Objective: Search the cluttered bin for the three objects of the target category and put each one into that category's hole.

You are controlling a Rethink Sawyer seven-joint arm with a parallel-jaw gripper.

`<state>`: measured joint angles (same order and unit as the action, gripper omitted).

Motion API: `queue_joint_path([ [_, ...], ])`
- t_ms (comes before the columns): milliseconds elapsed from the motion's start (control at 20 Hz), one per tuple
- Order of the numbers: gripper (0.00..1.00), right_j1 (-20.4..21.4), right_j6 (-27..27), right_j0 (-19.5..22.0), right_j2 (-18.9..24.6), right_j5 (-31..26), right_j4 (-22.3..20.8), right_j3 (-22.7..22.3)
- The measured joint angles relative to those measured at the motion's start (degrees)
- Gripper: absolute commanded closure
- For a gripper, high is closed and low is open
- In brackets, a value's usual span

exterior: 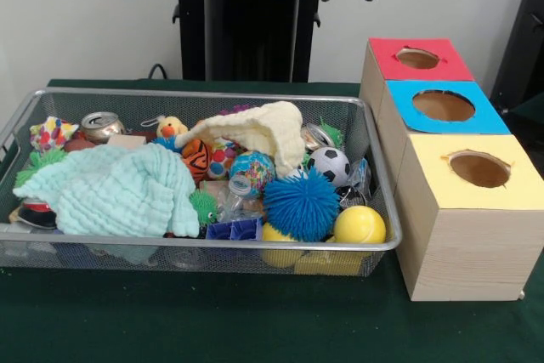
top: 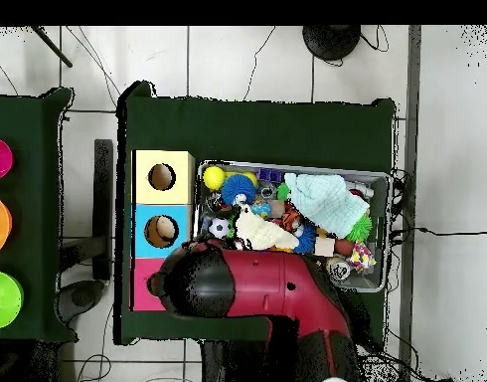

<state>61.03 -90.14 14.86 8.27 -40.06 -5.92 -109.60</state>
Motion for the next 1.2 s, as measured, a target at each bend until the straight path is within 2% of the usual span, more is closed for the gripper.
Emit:
queue_joint_path([
  [400,0.0,-2.96,0.0,2.19,2.47,-13.01,-0.94,10.07],
  [650,0.0,-4.46,0.0,3.89,4.13,-18.66,-1.68,16.49],
  [850,0.0,-5.02,0.0,5.3,5.24,-19.02,-2.21,19.34],
  [1050,0.0,-5.36,0.0,6.39,5.52,-18.5,-2.67,19.73],
  [1200,0.0,-6.56,0.0,7.79,5.6,-15.44,-4.42,19.75],
])
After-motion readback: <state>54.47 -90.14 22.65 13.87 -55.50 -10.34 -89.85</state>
